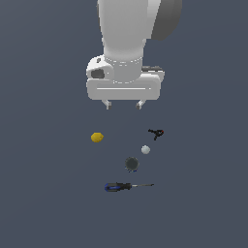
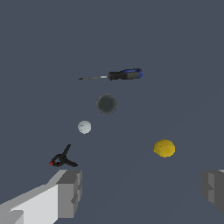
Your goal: Pick up a designated object from a clutter of objects.
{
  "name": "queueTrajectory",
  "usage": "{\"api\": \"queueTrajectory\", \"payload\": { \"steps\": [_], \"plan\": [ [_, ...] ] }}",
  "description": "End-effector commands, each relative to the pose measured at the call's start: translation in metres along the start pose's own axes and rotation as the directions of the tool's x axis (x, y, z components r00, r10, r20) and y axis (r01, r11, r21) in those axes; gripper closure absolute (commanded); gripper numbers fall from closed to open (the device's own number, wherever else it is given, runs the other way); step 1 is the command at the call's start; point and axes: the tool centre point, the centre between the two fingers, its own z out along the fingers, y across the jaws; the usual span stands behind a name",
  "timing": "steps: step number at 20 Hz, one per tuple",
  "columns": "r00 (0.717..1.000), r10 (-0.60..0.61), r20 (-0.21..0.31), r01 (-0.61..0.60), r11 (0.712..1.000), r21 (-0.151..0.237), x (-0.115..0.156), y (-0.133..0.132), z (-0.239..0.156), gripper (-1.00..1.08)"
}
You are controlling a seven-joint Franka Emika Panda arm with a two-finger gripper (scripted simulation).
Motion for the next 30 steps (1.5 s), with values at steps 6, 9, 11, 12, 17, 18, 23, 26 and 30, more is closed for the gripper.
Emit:
{"api": "queueTrajectory", "payload": {
  "steps": [6, 9, 11, 12, 17, 18, 23, 26, 30],
  "plan": [
    [1.0, -0.006, -0.009, 0.006, 1.0, 0.003, 0.002, -0.012, -0.01, -0.92],
    [1.0, -0.016, -0.016, 0.016, 1.0, 0.006, 0.002, -0.021, -0.018, -0.92],
    [1.0, -0.021, -0.017, 0.021, 1.0, 0.006, 0.001, -0.022, -0.019, -0.92],
    [1.0, -0.021, -0.017, 0.021, 1.0, 0.006, 0.001, -0.022, -0.019, -0.92],
    [1.0, -0.001, -0.016, 0.001, 1.0, 0.007, 0.004, -0.021, -0.016, -0.92],
    [1.0, 0.007, -0.016, -0.006, 1.0, 0.008, 0.005, -0.021, -0.015, -0.92],
    [0.998, 0.065, -0.013, -0.065, 0.998, 0.013, 0.015, -0.022, -0.008, -0.92],
    [0.993, 0.116, -0.011, -0.116, 0.993, 0.016, 0.022, -0.022, -0.002, -0.92],
    [0.979, 0.202, -0.006, -0.202, 0.979, 0.022, 0.035, -0.023, 0.01, -0.92]
  ]
}}
